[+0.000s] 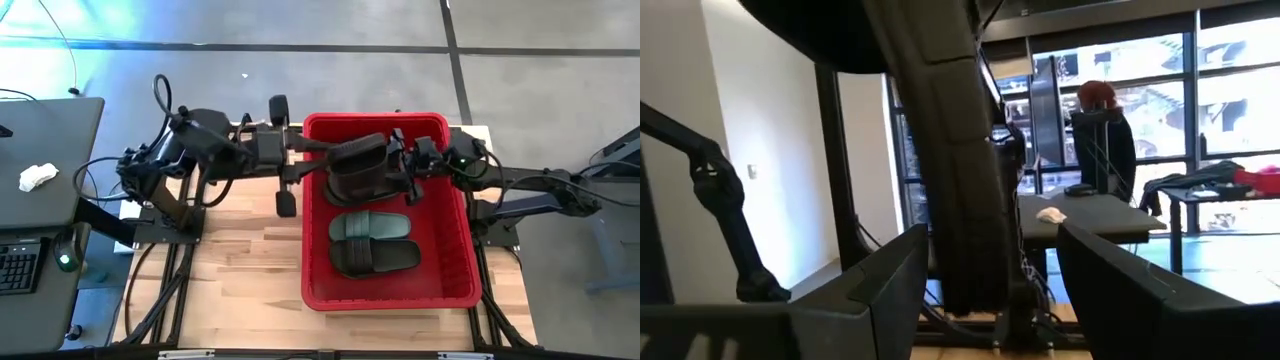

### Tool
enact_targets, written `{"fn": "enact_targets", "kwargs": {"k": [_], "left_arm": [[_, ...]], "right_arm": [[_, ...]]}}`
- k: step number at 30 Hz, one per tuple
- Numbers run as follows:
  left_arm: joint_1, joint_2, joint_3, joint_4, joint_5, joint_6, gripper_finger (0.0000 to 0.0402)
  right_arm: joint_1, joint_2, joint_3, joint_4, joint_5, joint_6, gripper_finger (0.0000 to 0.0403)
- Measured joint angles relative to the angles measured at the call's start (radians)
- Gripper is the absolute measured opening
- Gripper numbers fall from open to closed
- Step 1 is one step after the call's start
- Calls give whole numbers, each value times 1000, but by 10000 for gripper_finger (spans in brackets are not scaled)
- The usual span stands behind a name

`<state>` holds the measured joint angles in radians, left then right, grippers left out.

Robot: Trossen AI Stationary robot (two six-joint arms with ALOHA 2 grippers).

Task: Pick and place slides into bin
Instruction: Put the black slide into the red container

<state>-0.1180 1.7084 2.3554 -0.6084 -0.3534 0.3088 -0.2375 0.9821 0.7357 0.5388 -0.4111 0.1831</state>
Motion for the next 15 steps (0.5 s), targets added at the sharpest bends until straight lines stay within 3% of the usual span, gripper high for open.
{"fn": "enact_targets", "kwargs": {"k": [15], "left_arm": [[42,0,0,-1,51,-26,51]], "right_arm": [[2,120,0,209,-10,56,213]]}}
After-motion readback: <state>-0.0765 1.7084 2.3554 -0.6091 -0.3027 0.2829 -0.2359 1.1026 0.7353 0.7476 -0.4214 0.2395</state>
